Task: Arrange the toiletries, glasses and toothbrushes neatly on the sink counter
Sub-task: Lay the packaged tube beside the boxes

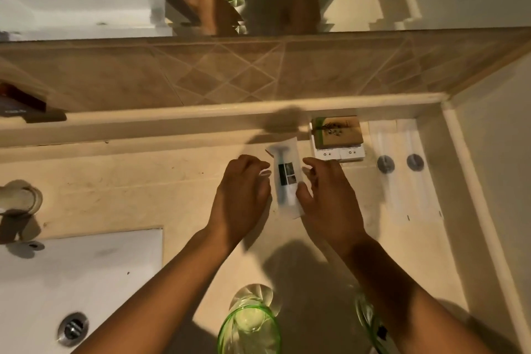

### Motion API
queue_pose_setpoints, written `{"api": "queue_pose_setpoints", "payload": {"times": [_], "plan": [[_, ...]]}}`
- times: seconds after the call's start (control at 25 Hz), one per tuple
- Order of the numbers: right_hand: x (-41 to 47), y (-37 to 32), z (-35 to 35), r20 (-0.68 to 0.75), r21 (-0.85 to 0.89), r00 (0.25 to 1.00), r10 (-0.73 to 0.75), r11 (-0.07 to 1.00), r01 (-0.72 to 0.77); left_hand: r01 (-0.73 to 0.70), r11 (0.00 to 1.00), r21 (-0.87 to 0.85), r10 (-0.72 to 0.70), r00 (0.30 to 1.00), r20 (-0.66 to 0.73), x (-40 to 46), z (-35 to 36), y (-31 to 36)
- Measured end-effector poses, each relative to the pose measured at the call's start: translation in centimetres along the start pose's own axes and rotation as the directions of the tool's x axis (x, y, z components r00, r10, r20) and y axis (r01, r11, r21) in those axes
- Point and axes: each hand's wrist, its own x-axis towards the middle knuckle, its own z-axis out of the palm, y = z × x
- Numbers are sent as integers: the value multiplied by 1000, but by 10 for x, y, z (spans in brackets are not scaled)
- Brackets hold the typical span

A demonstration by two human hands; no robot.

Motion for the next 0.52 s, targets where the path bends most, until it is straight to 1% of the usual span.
{"api": "queue_pose_setpoints", "payload": {"times": [0.04, 0.08, 0.16, 0.24, 0.28, 0.36, 0.48, 0.52], "plan": [[-1, 2, -2, 24, -96, 997, -74, 992, 76, -63, 995, 73, 65, 998, -22, 3, 3, -2], [-1, 2, -3, 41, -139, 990, -132, 981, 136, -103, 988, 112, 107, 994, -23, 8, 6, -2], [1, -2, -4, 94, -105, 979, -181, 976, 190, -239, 954, 180, 235, 971, 43, 17, 11, -2], [4, -2, -3, 174, -57, 959, -222, 970, 234, -376, 891, 253, 341, 924, 173, 19, 15, -6], [6, 0, -2, 215, -45, 950, -225, 970, 240, -402, 873, 277, 345, 909, 232, 18, 16, -8], [9, 6, -2, 254, -29, 945, -207, 975, 221, -399, 858, 322, 299, 900, 318, 15, 16, -8], [12, 10, -2, 276, -14, 939, -203, 976, 216, -362, 855, 370, 204, 893, 401, 11, 13, -7], [13, 12, -2, 289, -9, 935, -203, 977, 215, -343, 864, 370, 180, 895, 409, 12, 13, -6]]}}
